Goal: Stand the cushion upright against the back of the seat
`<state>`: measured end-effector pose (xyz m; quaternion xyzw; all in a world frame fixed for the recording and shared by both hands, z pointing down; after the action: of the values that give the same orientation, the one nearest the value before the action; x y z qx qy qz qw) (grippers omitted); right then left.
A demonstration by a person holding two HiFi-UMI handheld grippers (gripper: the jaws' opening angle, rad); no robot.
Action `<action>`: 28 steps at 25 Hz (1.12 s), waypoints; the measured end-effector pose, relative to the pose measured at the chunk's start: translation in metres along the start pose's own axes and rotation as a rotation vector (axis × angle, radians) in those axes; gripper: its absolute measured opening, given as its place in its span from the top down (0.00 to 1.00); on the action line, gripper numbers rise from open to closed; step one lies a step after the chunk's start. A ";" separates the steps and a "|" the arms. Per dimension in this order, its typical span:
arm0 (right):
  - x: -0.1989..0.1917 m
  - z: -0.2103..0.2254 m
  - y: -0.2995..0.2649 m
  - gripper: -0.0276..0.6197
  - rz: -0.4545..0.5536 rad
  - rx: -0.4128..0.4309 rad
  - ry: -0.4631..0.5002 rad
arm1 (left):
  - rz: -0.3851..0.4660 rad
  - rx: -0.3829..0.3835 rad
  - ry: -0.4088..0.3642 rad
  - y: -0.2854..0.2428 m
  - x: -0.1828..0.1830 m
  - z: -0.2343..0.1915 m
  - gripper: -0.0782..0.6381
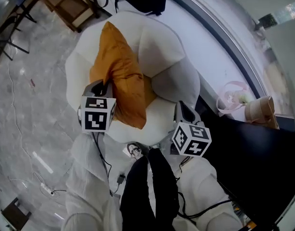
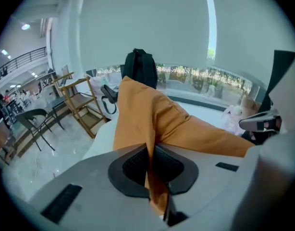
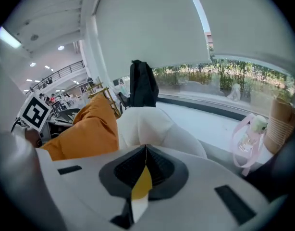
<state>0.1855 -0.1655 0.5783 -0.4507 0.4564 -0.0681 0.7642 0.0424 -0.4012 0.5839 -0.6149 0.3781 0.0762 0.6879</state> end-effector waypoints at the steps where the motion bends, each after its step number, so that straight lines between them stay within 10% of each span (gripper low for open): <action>1: 0.008 -0.004 0.002 0.86 0.015 0.005 0.005 | 0.022 0.005 0.034 0.010 0.002 -0.006 0.87; 13: 0.040 -0.015 0.019 0.86 0.078 0.006 0.030 | 0.173 0.038 0.364 0.051 0.012 0.002 0.86; 28: 0.045 0.024 0.008 0.86 0.063 -0.023 -0.066 | 0.147 0.057 0.391 0.020 0.050 0.011 0.87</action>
<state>0.2271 -0.1689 0.5484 -0.4471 0.4456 -0.0239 0.7752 0.0704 -0.4048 0.5374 -0.5691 0.5504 -0.0052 0.6109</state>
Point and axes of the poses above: the fingertips, and each gripper's own axes: y backward along the fingers, z to its right, x out of its top, the point moved 3 cm from there along y, backward along the fingers, and after that the axes turned 4 degrees about -z, right-handed, at the moved point
